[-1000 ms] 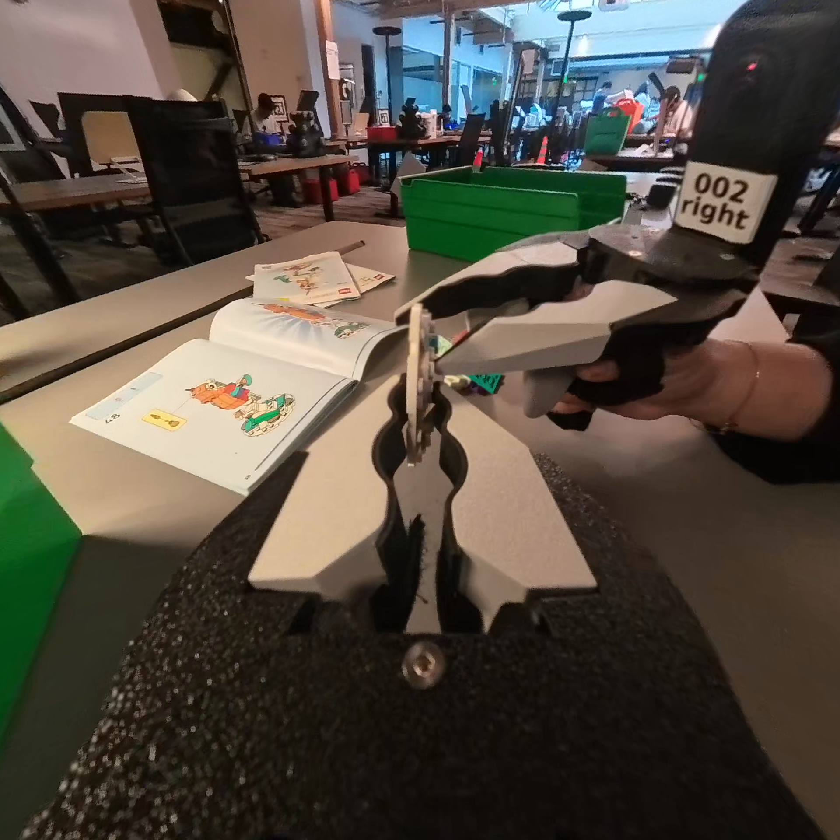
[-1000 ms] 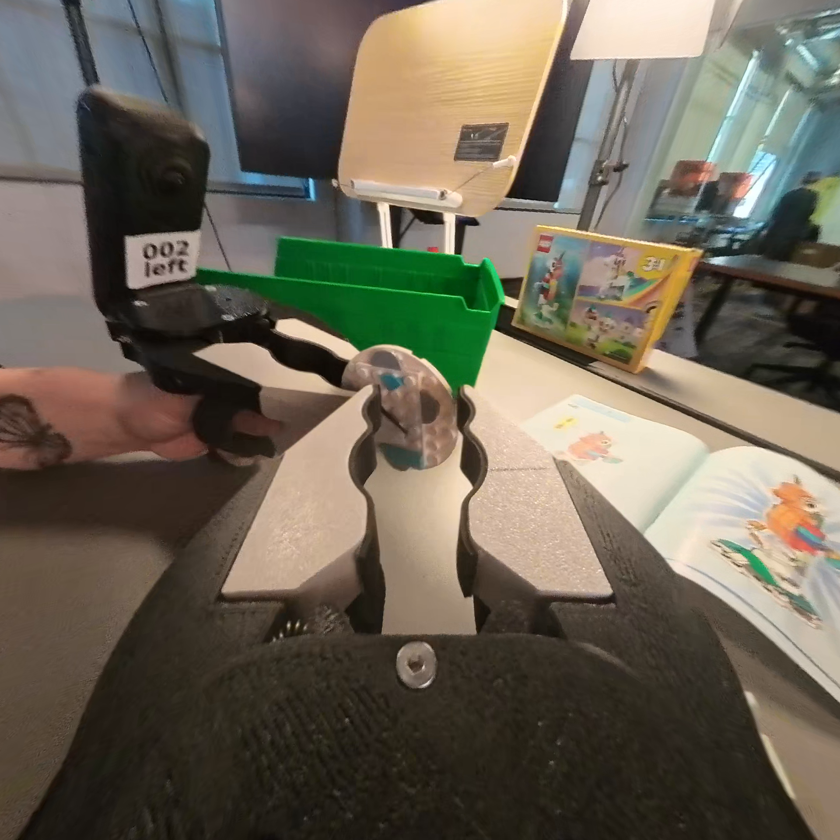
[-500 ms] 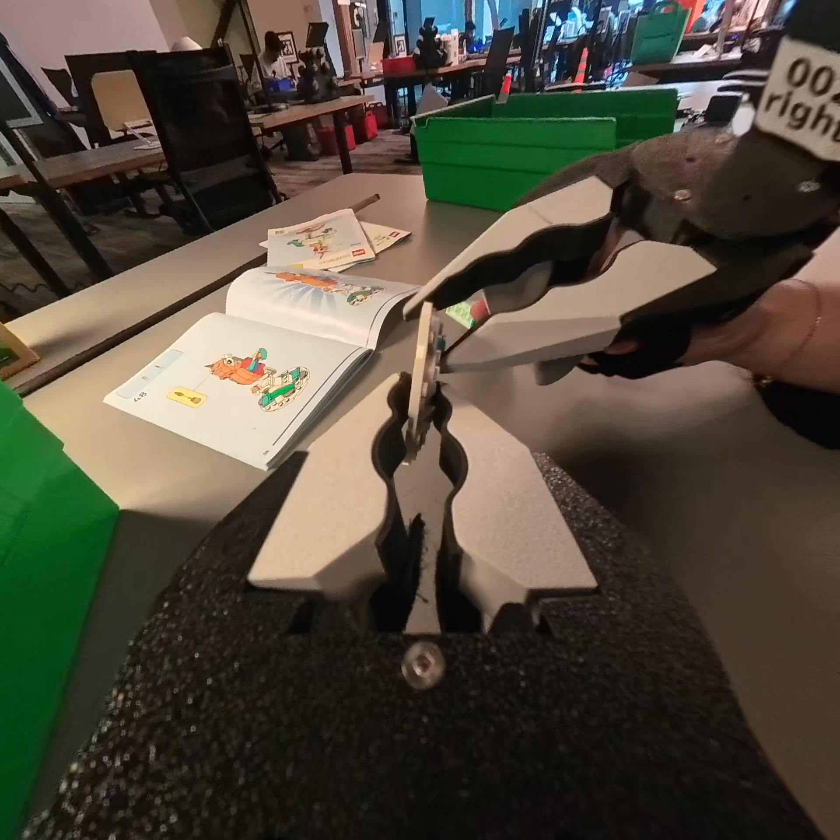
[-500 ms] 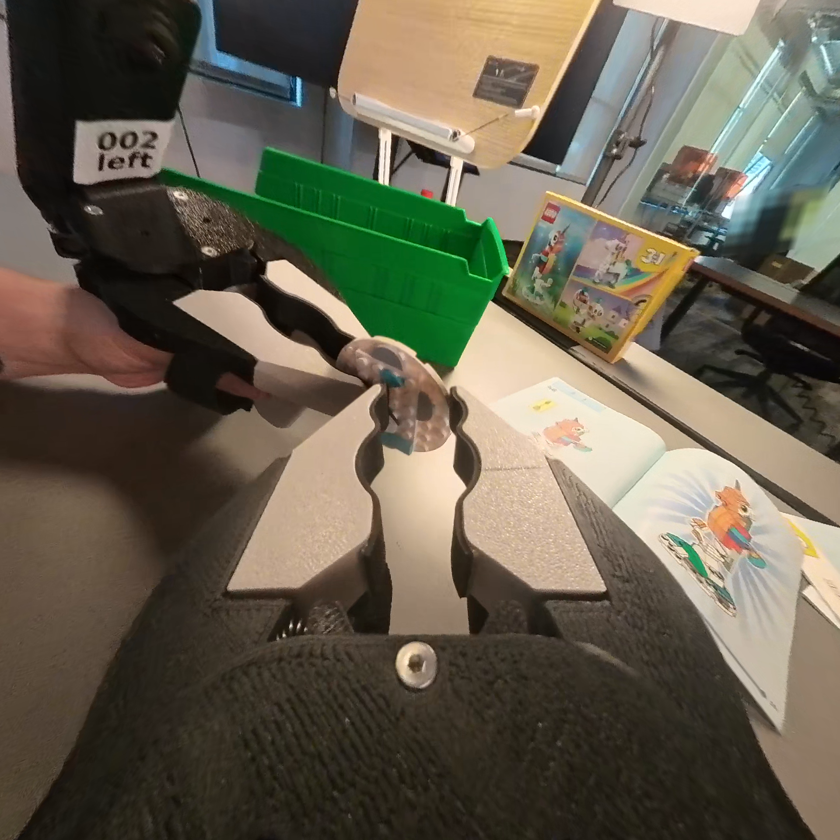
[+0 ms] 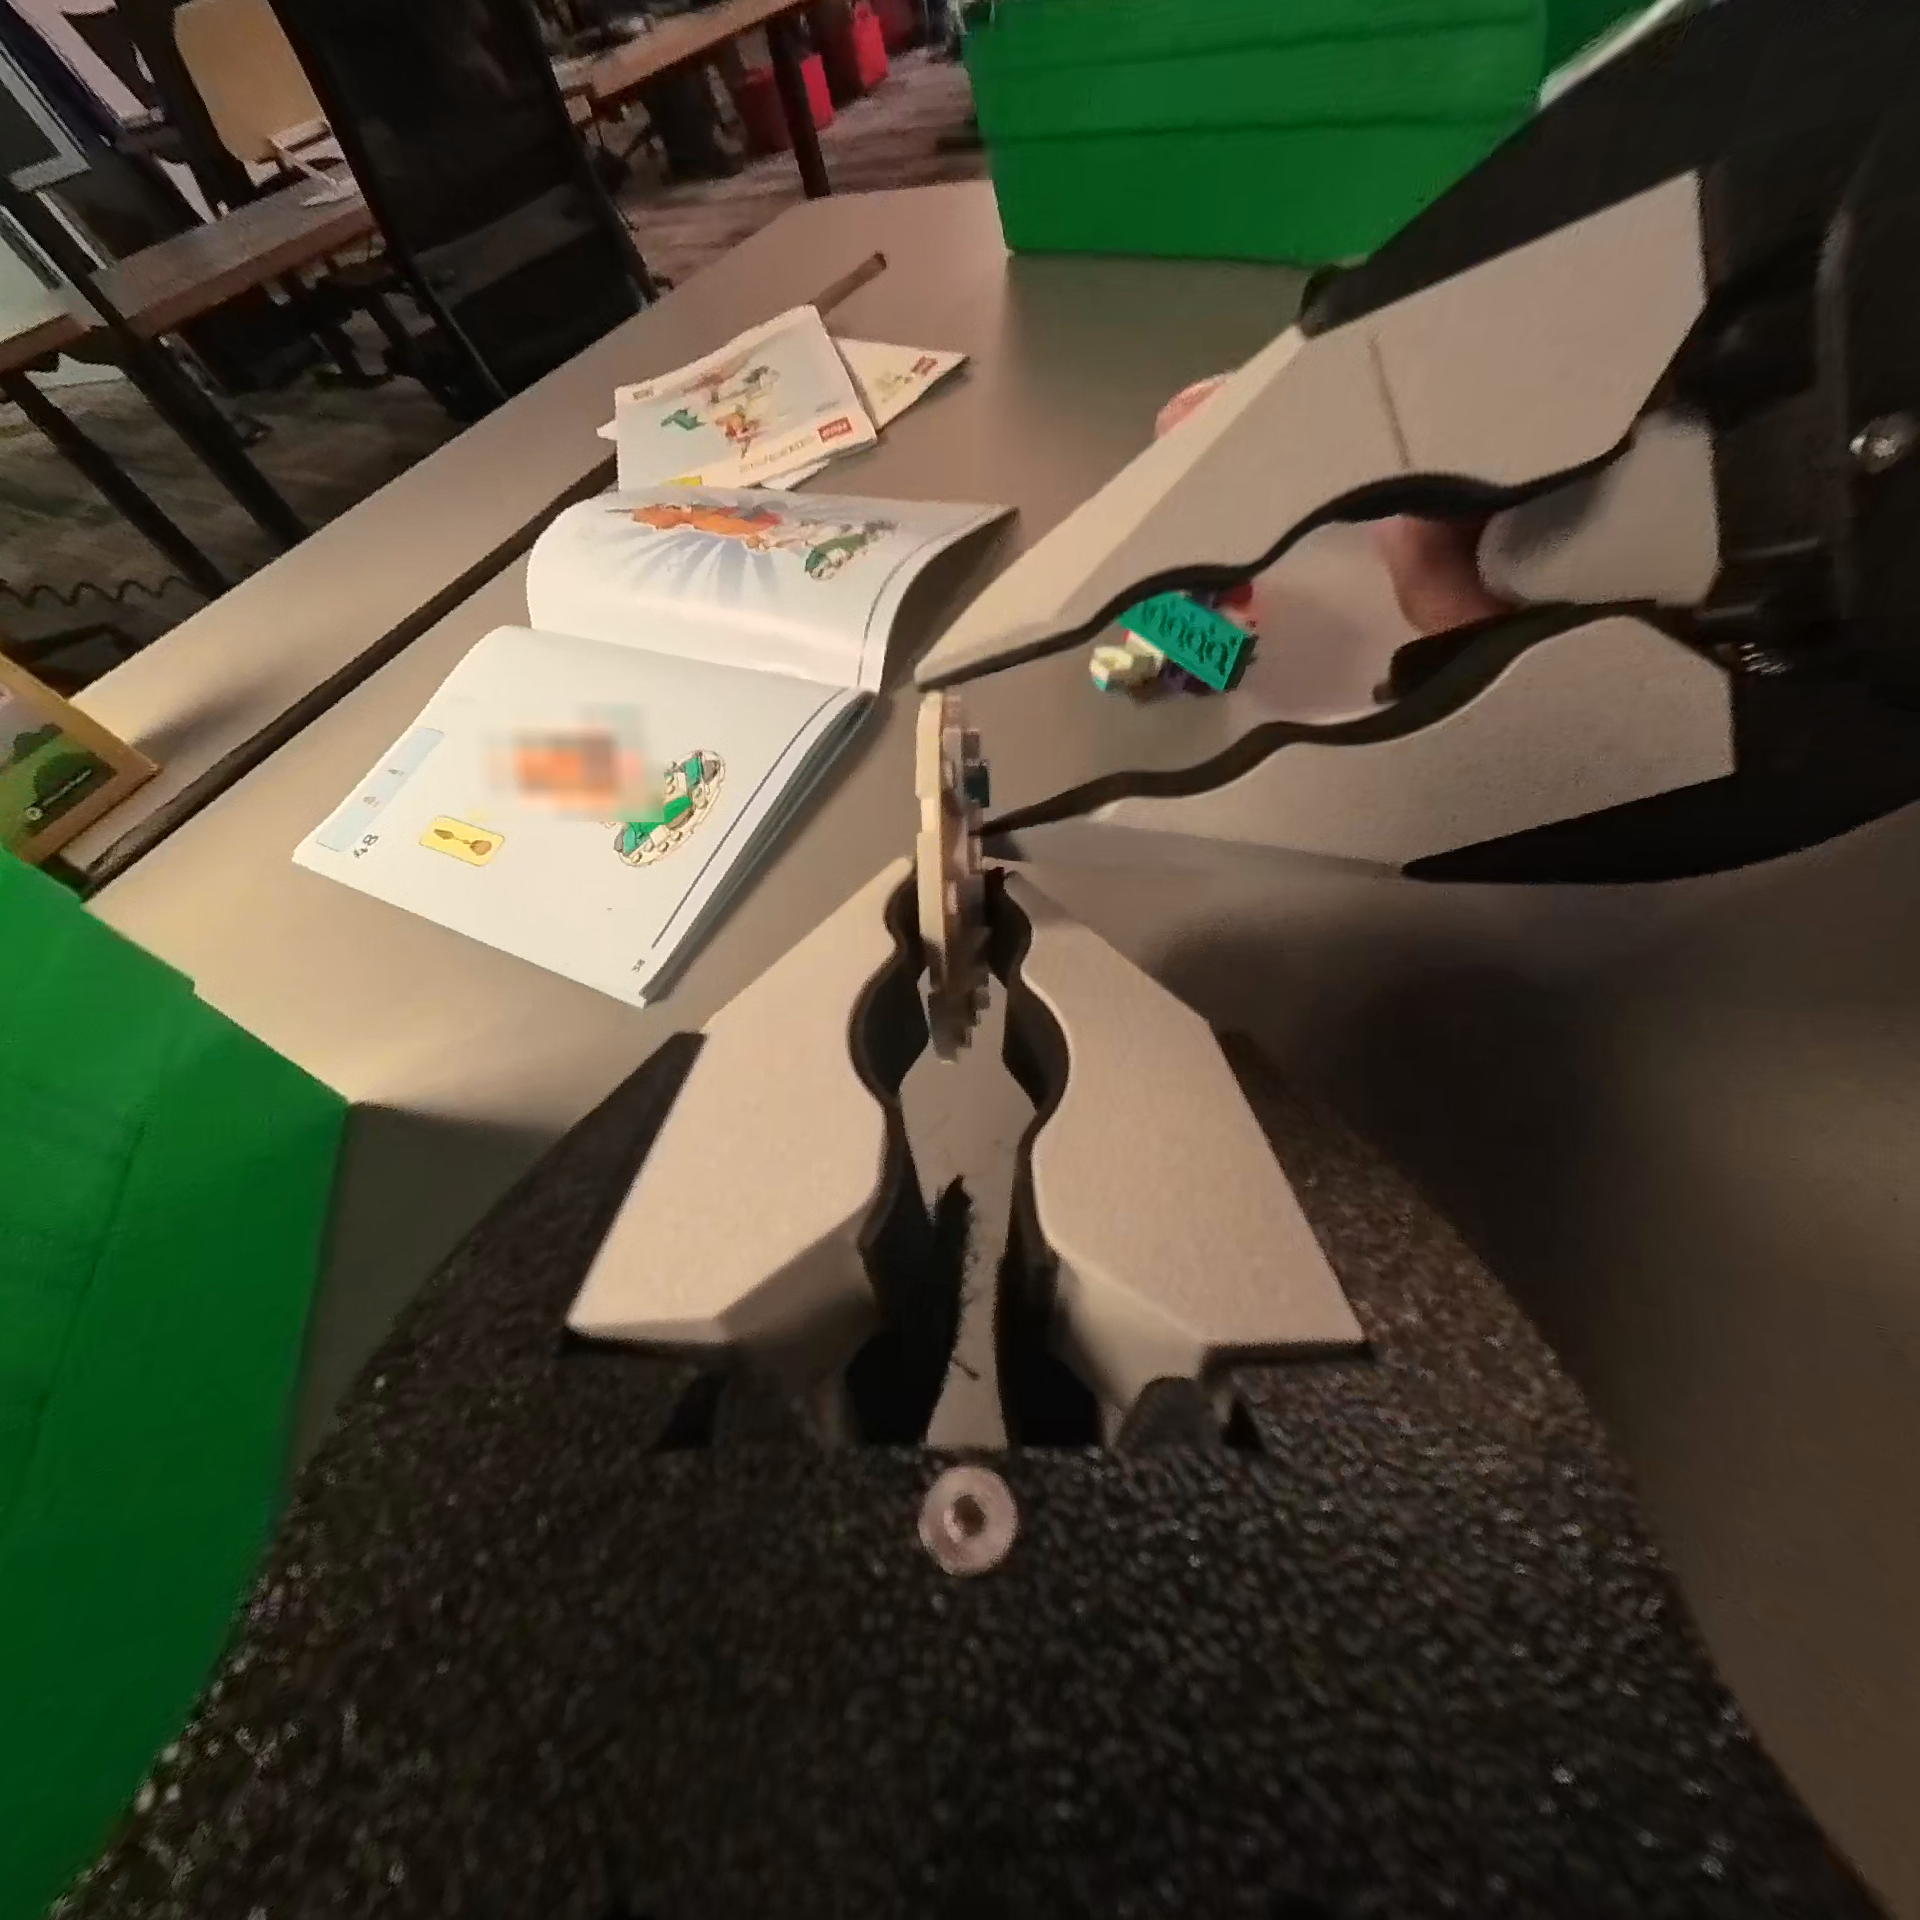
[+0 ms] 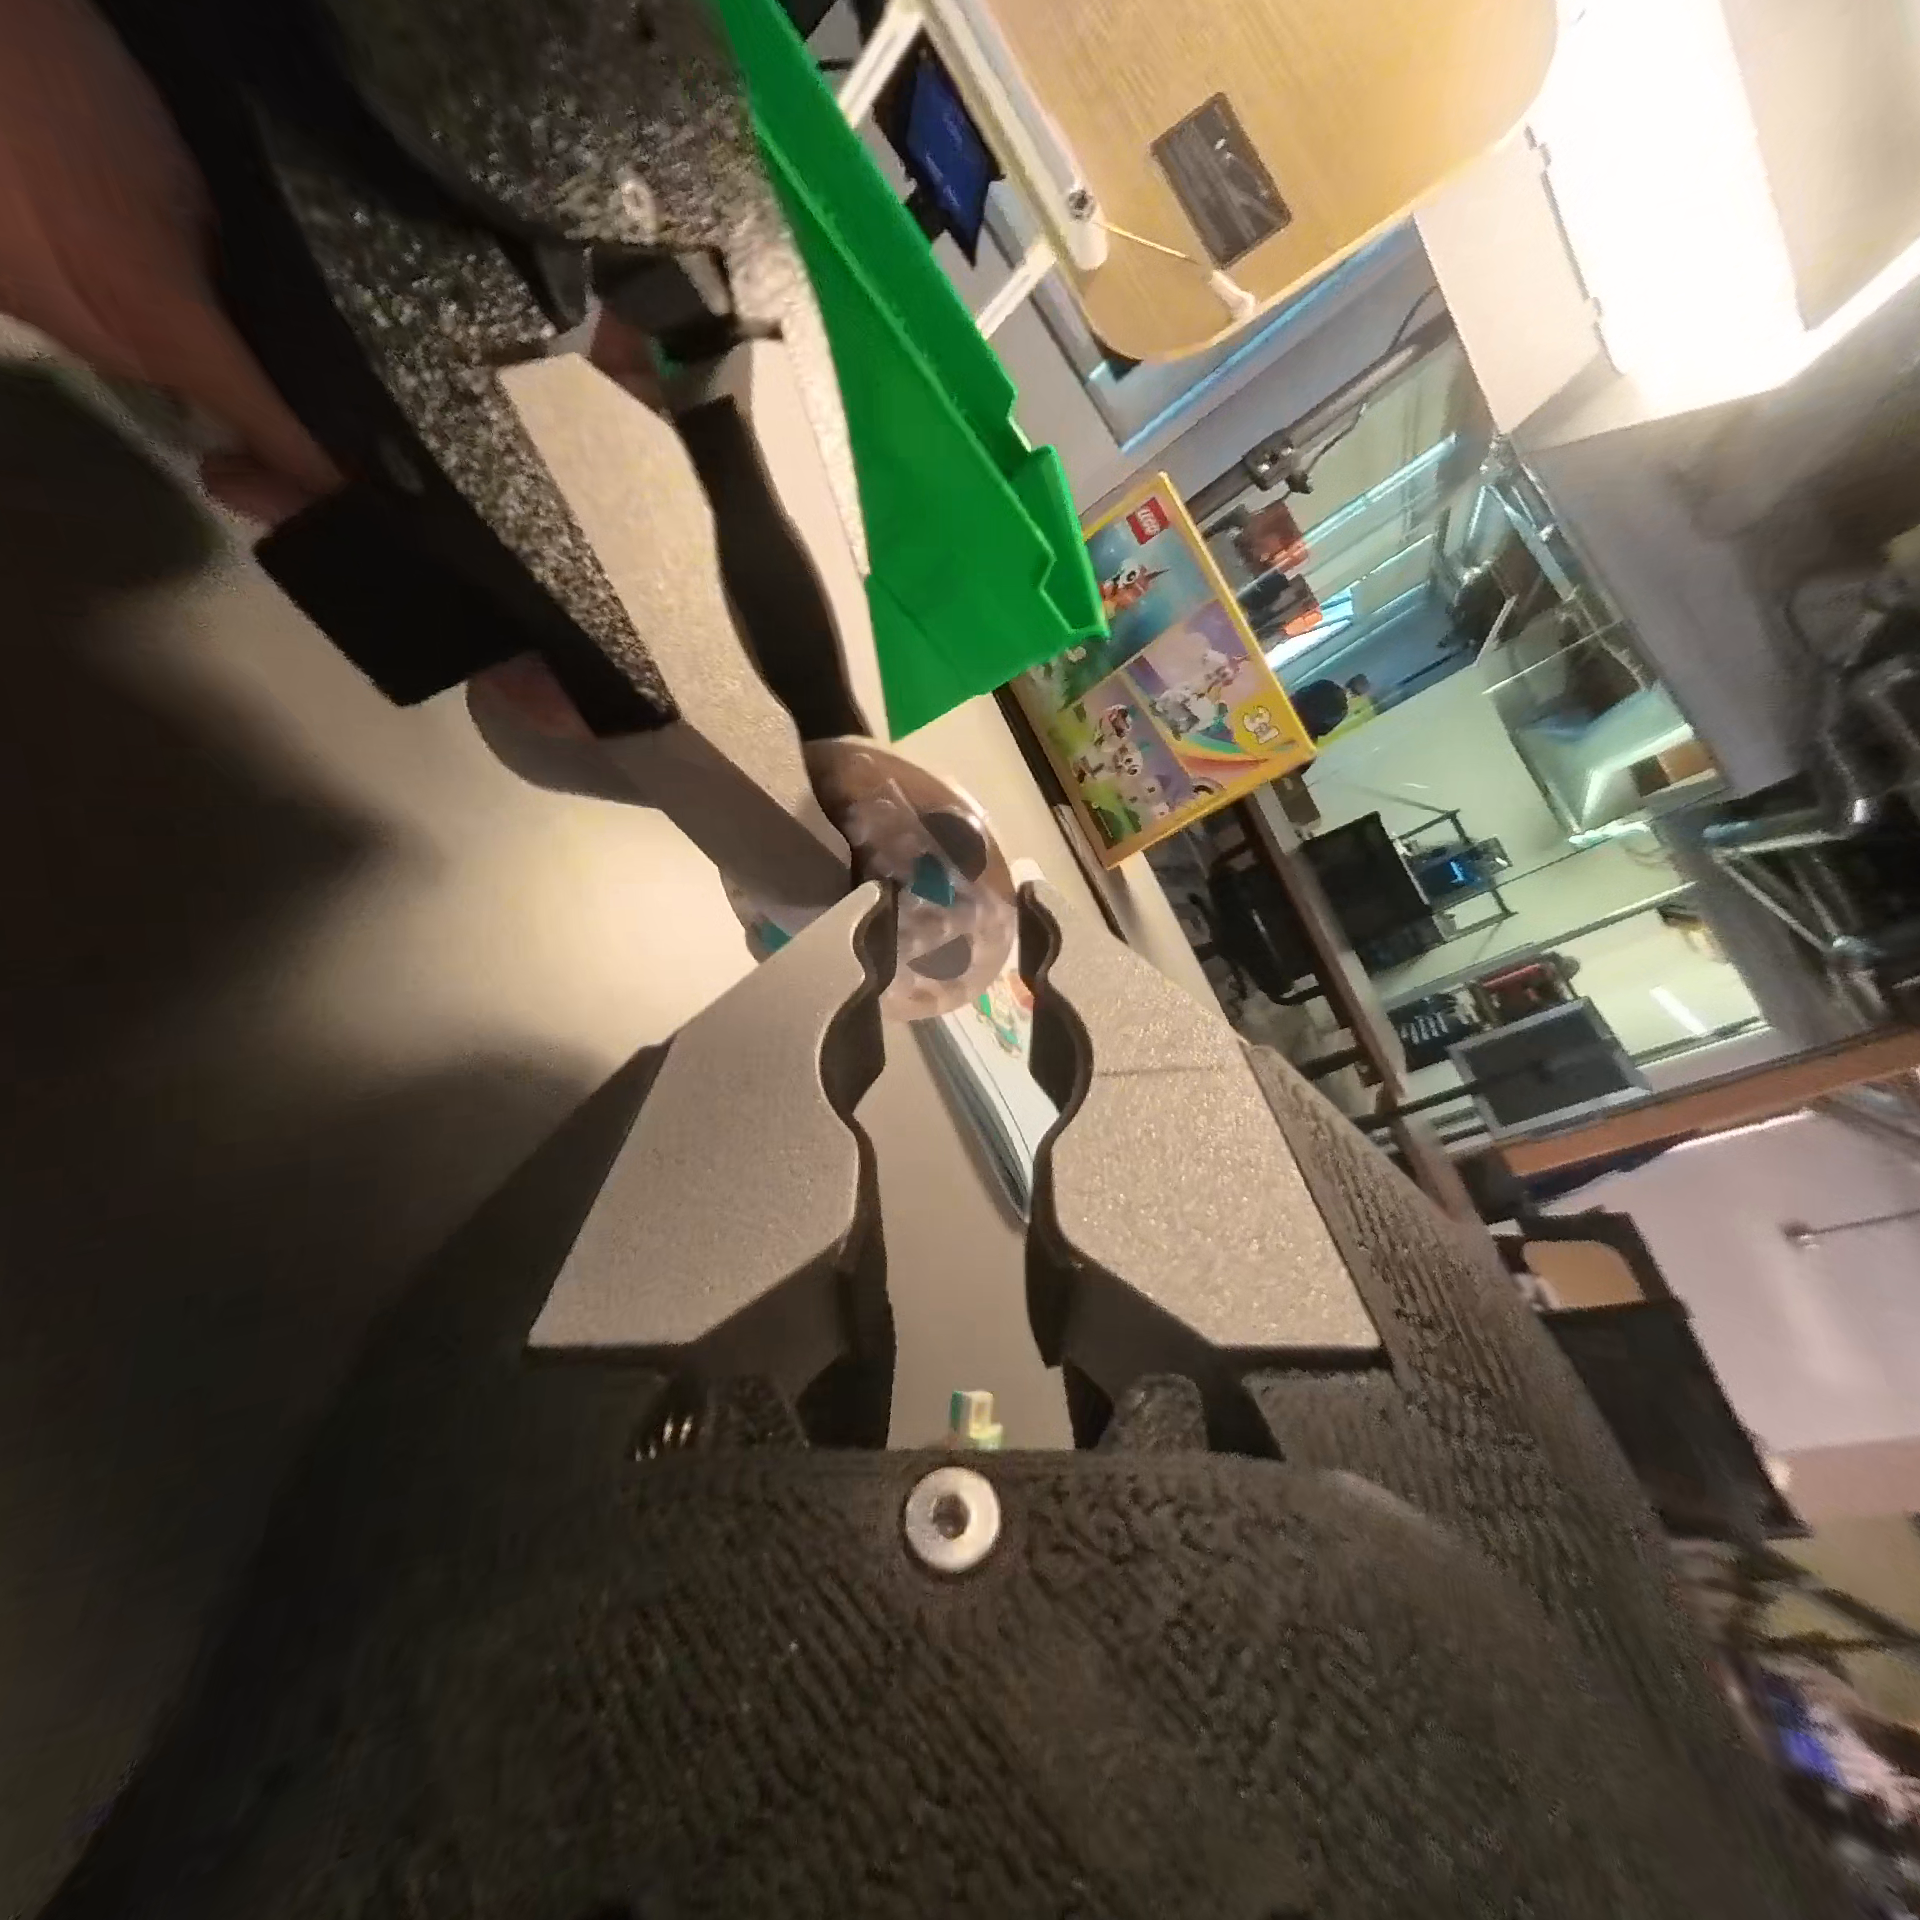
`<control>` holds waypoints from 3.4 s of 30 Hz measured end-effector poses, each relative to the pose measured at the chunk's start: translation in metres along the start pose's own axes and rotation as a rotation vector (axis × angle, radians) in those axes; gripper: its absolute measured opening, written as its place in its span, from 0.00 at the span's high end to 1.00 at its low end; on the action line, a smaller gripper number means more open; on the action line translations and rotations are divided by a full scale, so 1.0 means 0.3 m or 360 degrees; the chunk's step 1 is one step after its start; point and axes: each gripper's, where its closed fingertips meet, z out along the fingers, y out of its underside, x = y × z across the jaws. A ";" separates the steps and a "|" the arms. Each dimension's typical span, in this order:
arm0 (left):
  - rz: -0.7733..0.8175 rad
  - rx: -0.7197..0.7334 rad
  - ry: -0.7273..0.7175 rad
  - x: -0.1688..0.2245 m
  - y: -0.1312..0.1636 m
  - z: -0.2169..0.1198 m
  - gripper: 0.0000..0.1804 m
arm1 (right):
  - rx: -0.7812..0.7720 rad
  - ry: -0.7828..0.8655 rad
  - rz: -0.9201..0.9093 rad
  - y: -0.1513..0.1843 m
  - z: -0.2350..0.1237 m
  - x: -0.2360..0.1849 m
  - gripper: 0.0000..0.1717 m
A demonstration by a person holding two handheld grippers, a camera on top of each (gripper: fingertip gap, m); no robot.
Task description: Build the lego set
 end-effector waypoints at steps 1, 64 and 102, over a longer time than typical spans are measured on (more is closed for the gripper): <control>0.0021 -0.0033 -0.0002 0.001 0.010 0.002 0.97 | -0.0023 -0.0006 -0.0058 0.004 0.002 -0.008 0.88; 0.0227 0.0148 -0.0336 -0.048 -0.069 -0.028 0.98 | 0.0329 -0.0138 0.1128 -0.069 -0.008 0.067 0.79; 0.0350 0.0524 -0.0402 -0.021 -0.187 -0.097 0.95 | 0.0797 -0.0891 0.2130 -0.129 -0.051 0.082 0.71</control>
